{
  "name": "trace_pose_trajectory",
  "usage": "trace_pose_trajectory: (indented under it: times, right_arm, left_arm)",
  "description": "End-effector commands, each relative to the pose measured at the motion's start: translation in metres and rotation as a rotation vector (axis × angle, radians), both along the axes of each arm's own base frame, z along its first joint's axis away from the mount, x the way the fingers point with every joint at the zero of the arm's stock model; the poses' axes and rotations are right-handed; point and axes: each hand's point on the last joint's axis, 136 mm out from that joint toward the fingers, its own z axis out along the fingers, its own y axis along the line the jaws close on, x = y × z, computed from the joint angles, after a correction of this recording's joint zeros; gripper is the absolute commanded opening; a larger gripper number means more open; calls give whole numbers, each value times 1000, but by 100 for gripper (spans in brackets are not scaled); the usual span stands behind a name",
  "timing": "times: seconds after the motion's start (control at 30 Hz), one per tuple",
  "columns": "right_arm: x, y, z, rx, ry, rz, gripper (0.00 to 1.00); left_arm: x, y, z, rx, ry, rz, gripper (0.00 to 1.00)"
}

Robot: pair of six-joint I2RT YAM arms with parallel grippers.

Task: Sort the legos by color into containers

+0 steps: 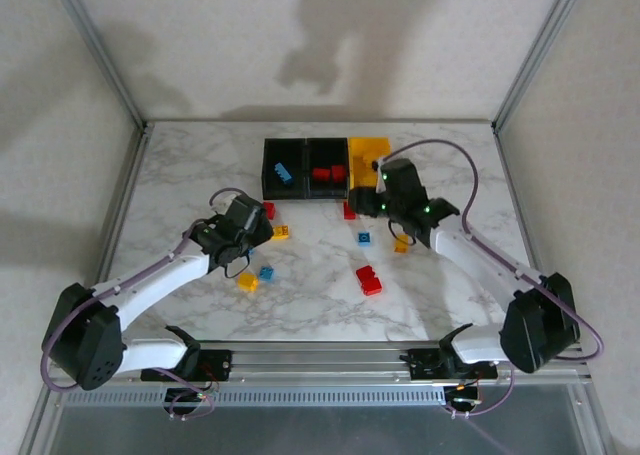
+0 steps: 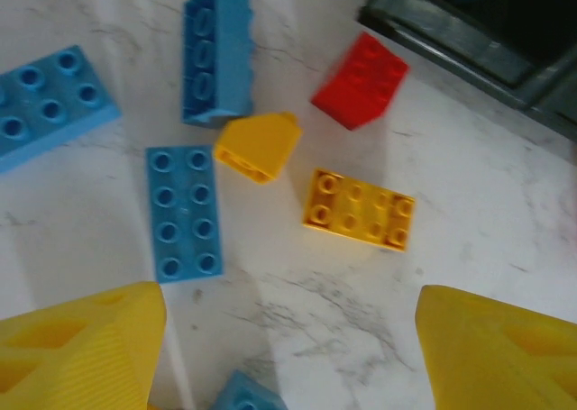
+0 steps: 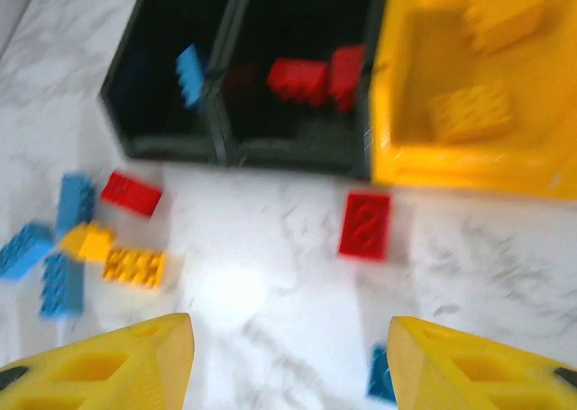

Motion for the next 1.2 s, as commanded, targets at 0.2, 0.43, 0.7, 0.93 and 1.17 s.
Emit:
trace_pose_trajectory:
  times: [0.2, 0.43, 0.7, 0.93, 1.17]
  right_arm:
    - [-73, 42, 6, 139, -54, 252, 59]
    - [-79, 44, -5, 135, -27, 248, 59]
    - [-77, 51, 0, 132, -33, 265, 58]
    - [-78, 48, -3, 128, -24, 257, 58]
    - [-81, 45, 1, 139, -28, 249, 58]
  left_arm:
    - [-4, 21, -54, 149, 131, 33, 64]
    - [-2, 23, -75, 183, 173, 37, 59]
    - [-5, 29, -98, 214, 222, 32, 41]
    - [-7, 30, -81, 214, 206, 28, 24]
    - [-2, 17, -28, 137, 110, -8, 23]
